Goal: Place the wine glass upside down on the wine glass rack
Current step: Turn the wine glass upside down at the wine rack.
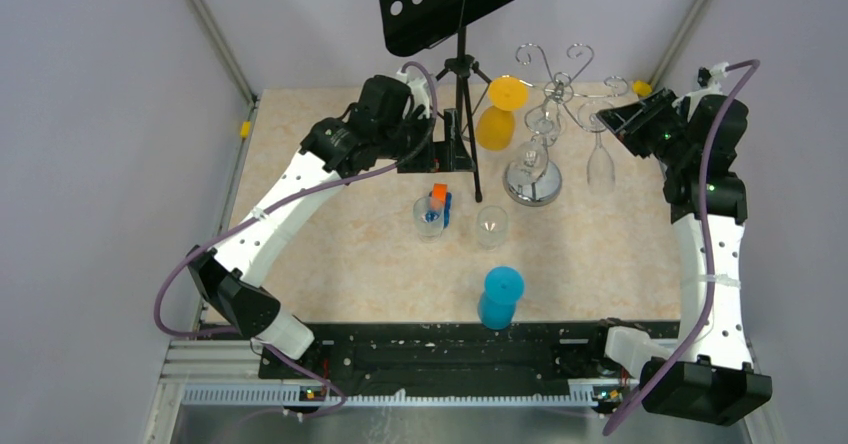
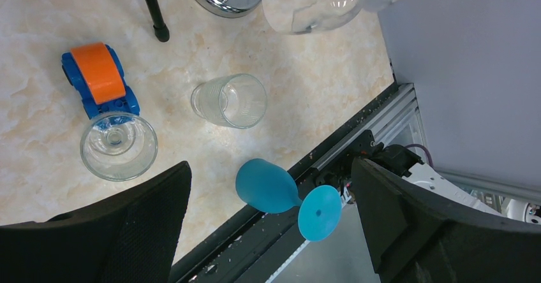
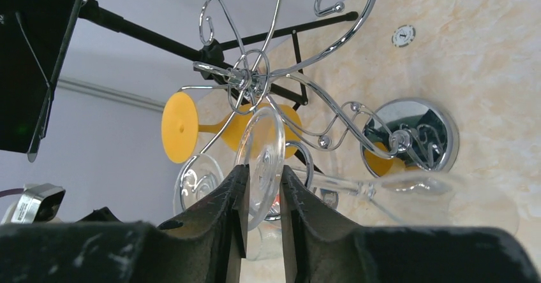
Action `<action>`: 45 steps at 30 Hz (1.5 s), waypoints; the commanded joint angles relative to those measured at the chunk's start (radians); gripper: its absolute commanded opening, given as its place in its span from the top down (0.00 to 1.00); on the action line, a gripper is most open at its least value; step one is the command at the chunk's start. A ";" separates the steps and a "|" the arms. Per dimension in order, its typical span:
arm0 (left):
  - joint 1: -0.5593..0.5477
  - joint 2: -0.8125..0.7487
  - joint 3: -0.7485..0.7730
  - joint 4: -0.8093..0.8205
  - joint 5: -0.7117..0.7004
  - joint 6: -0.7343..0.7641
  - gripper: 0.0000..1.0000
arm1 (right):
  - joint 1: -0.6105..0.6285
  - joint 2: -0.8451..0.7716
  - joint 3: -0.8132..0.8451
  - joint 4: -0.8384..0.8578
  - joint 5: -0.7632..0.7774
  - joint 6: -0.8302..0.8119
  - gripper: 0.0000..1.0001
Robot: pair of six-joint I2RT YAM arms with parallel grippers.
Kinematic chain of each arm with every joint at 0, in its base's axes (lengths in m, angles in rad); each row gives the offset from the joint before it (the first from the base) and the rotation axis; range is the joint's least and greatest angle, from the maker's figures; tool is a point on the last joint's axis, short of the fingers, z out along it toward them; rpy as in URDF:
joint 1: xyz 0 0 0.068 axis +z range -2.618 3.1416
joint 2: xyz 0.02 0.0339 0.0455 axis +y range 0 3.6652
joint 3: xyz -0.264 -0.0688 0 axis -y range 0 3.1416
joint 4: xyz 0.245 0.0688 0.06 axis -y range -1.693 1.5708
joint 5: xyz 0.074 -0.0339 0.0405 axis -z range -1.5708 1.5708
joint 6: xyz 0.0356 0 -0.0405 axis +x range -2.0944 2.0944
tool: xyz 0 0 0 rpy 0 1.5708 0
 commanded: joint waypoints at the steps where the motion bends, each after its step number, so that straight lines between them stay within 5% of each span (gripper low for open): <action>1: -0.003 -0.006 -0.004 0.031 0.013 -0.006 0.02 | -0.015 -0.008 0.019 0.059 0.015 -0.033 0.74; 10: -0.004 -0.009 -0.007 0.033 0.016 -0.011 0.02 | -0.015 -0.008 0.038 0.024 0.029 -0.056 0.63; 19: -0.003 -0.009 -0.011 0.037 0.025 -0.015 0.02 | -0.015 -0.008 0.064 -0.022 0.049 -0.076 0.37; 23: -0.003 -0.012 -0.016 0.039 0.024 -0.016 0.02 | -0.015 -0.009 0.070 -0.031 0.058 -0.081 0.21; 25: -0.004 -0.015 -0.019 0.039 0.023 -0.017 0.02 | -0.015 -0.009 0.073 -0.039 0.065 -0.084 0.03; 45: -0.003 -0.017 -0.057 -0.019 -0.013 0.027 0.02 | -0.014 -0.001 0.151 -0.121 0.054 -0.161 0.01</action>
